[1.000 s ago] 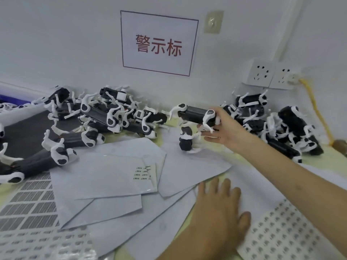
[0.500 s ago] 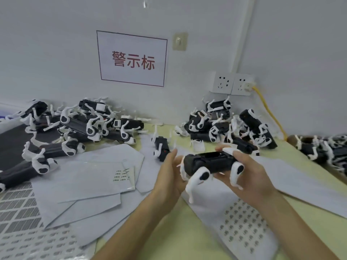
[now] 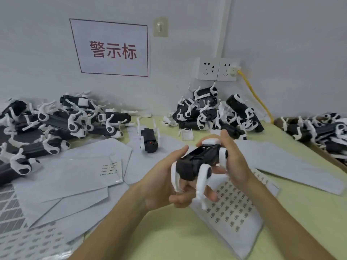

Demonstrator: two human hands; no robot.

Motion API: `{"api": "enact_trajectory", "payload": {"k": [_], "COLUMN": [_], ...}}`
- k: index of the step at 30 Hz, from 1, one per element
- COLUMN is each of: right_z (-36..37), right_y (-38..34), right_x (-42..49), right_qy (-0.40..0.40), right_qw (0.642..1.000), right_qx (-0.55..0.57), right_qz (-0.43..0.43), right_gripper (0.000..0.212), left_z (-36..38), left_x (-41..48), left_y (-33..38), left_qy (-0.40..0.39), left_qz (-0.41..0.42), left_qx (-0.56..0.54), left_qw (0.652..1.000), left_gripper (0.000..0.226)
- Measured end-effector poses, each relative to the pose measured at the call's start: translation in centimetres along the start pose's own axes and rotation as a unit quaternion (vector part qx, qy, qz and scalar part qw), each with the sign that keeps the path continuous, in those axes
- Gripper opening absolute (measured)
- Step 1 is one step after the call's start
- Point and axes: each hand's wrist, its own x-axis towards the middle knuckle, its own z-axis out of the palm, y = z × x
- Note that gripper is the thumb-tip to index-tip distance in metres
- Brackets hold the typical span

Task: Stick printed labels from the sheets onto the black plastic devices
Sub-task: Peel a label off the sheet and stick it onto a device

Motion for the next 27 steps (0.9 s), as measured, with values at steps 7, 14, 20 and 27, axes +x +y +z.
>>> {"api": "enact_trajectory", "payload": {"k": [7, 14, 20, 27], "right_z": [-2.6, -3.2, -3.1, -3.2], "right_y": [-0.1, -1.3, -0.9, -0.4], "right_x": [0.6, -0.6, -0.8, -0.4], "right_qy": [-0.003, -0.272, -0.320, -0.187], "right_qw": [0.976, 0.901, 0.864, 0.942], "right_qx": [-0.213, -0.318, -0.361, -0.269], "right_qz": [-0.050, 0.118, 0.144, 0.078], "right_gripper": [0.024, 0.021, 0.023, 0.018], "left_z": [-0.5, -1.4, -1.6, -1.0], "left_x": [0.4, -0.2, -0.1, 0.4], "left_y": [-0.1, 0.7, 0.4, 0.1], "left_qy": [0.134, 0.251, 0.328, 0.420], "left_qz": [0.137, 0.197, 0.156, 0.103], "left_qx": [-0.050, -0.106, -0.054, 0.116], "left_qw": [0.980, 0.942, 0.930, 0.894], "left_gripper": [0.081, 0.051, 0.033, 0.050]}}
